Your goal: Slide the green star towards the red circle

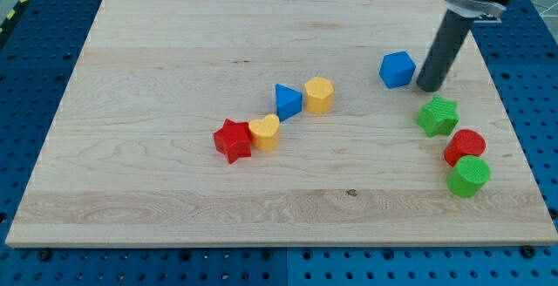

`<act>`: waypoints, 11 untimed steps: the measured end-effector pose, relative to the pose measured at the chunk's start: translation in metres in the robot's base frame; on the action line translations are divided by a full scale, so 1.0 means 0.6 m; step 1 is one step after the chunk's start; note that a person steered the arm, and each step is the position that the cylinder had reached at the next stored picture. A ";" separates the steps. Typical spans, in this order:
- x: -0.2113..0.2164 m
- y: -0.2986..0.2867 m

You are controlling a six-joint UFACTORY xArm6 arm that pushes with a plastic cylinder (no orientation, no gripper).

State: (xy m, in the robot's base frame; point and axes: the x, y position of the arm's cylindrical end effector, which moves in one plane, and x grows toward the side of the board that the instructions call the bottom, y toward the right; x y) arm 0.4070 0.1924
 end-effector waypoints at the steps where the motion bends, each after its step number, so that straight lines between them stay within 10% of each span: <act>1: 0.000 -0.052; 7: 0.088 -0.014; 11: 0.027 -0.016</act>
State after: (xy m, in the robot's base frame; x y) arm 0.4232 0.1830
